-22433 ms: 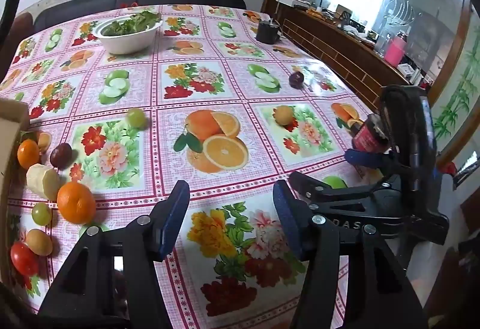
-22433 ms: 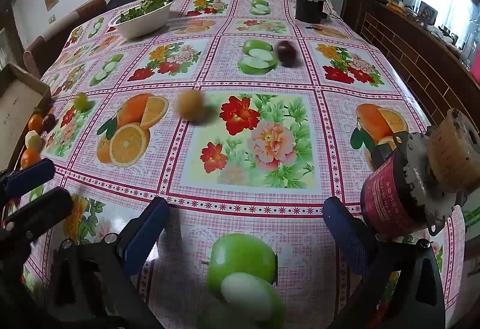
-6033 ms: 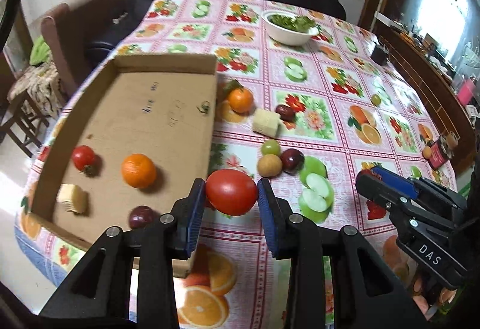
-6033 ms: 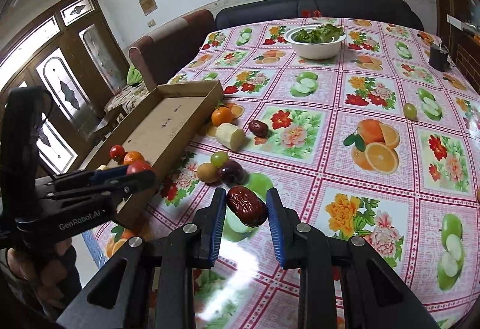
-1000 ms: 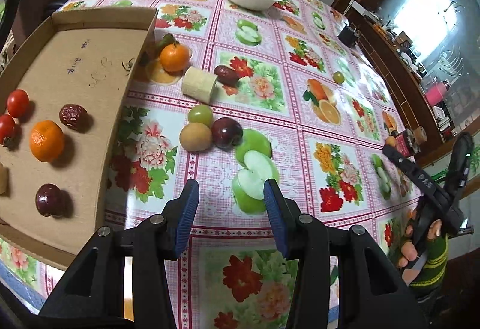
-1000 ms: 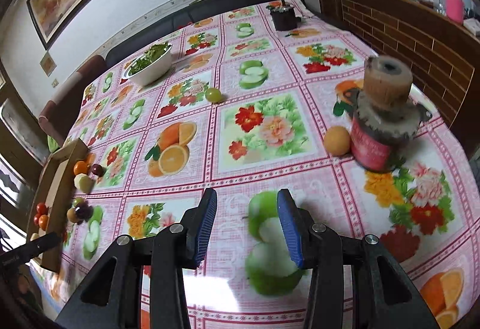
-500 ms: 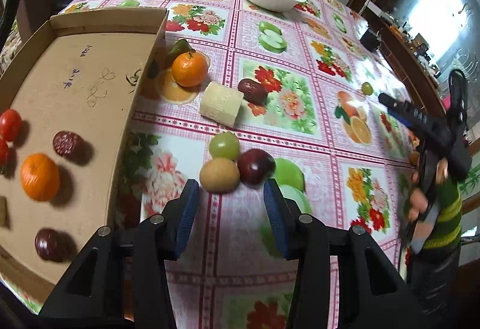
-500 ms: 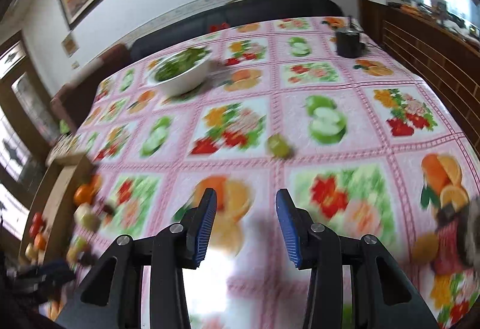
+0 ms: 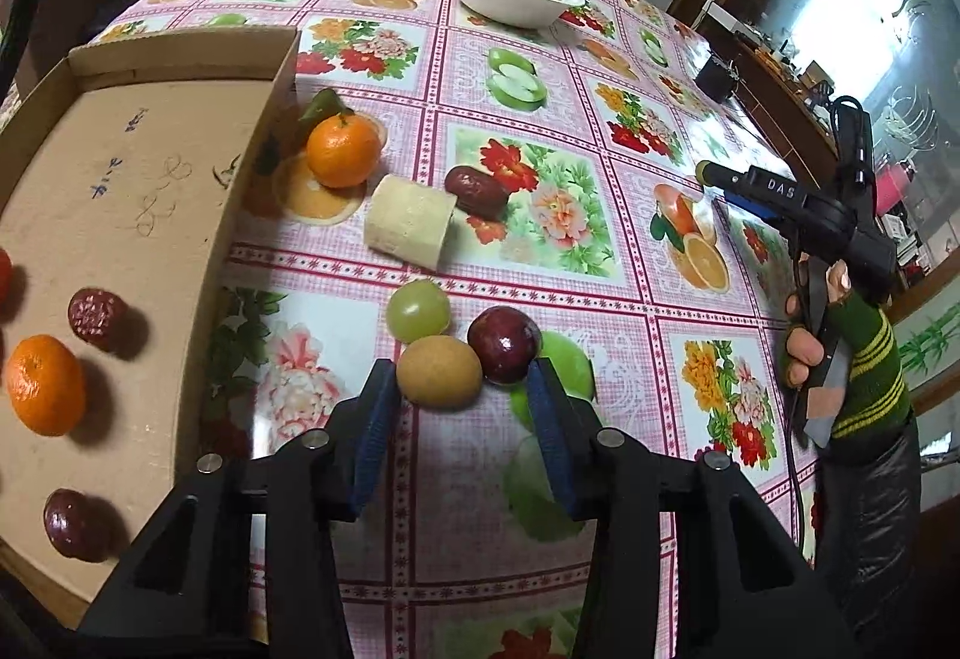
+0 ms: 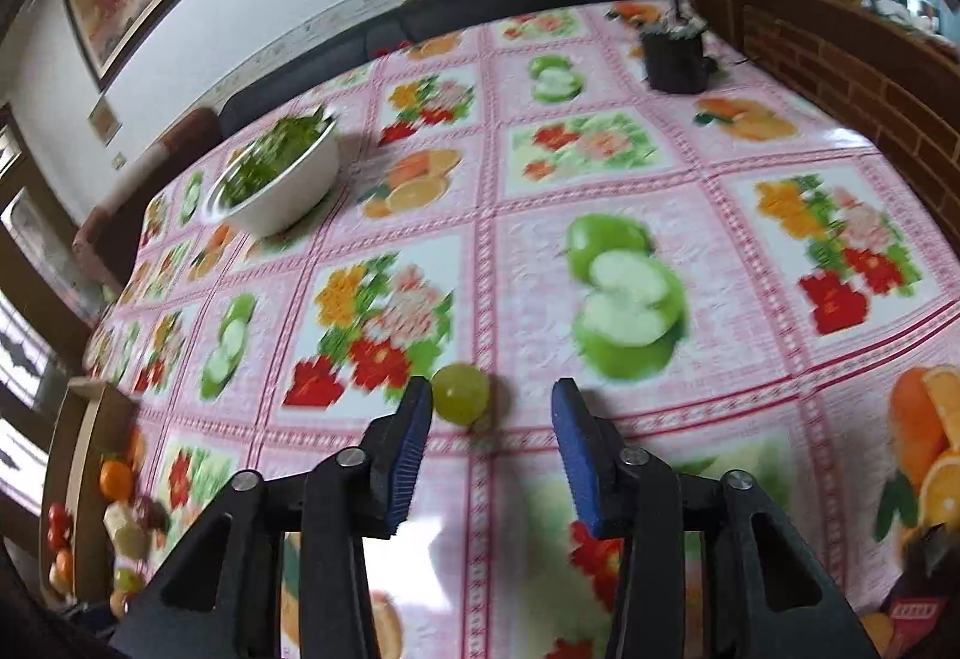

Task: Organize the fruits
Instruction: 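Grasp a green grape with the left tool while the right tool grasps another green grape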

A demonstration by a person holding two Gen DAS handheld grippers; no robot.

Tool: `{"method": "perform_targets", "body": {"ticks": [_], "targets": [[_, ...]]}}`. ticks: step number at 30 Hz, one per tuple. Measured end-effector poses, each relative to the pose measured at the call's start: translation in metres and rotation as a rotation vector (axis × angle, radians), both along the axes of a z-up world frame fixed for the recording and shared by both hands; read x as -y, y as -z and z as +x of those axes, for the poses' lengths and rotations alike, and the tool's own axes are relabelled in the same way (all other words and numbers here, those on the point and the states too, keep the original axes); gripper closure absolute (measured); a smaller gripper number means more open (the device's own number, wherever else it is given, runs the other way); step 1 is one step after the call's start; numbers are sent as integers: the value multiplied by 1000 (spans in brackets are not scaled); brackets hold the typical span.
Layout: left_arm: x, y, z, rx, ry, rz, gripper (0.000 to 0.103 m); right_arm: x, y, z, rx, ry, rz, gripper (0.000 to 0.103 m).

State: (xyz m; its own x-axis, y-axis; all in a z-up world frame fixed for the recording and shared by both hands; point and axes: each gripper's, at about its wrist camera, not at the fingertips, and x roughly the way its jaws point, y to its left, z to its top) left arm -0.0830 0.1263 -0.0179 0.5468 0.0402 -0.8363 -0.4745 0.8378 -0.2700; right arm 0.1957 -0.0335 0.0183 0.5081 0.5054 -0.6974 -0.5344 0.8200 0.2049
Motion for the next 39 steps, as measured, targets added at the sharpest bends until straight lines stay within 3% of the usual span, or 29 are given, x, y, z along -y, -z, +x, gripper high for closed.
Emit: {"method": "perform_targets", "body": {"ticks": [2, 3, 5, 6, 16, 17, 19, 22, 29, 30, 31, 39], "targets": [[-2, 0, -3, 2, -7, -2, 73, -3, 0, -5, 18, -7, -19, 62], [-3, 2, -3, -6, -9, -11, 101, -5, 0, -7, 19, -14, -28, 67], [-7, 4, -5, -4, -11, -39, 100, -8, 0, -9, 24, -33, -35, 80], [-6, 4, -7, -3, -15, -34, 100, -10, 0, -12, 28, -43, -45, 82], [-4, -6, -7, 17, -17, -14, 100, -8, -4, -35, 51, -68, -35, 82], [-5, -7, -6, 18, -18, -18, 97, -7, -5, -37, 48, -70, -31, 82], [-7, -5, -2, 14, -22, -36, 76, -4, -6, -45, 37, -82, -14, 82], [-8, -4, 9, 9, -25, -26, 67, 1, -5, -59, 18, -97, 14, 82], [-11, 2, 34, -6, -55, 22, 67, 2, -3, -84, -20, -138, 68, 82], [-13, 2, 36, -9, -61, 29, 73, 1, -3, -86, -21, -143, 70, 82], [-13, 3, 37, -14, -61, 31, 86, 0, -3, -87, -22, -146, 72, 82], [0, -14, 13, 18, -40, 49, 86, 2, -20, -114, -5, -183, 115, 82]]}}
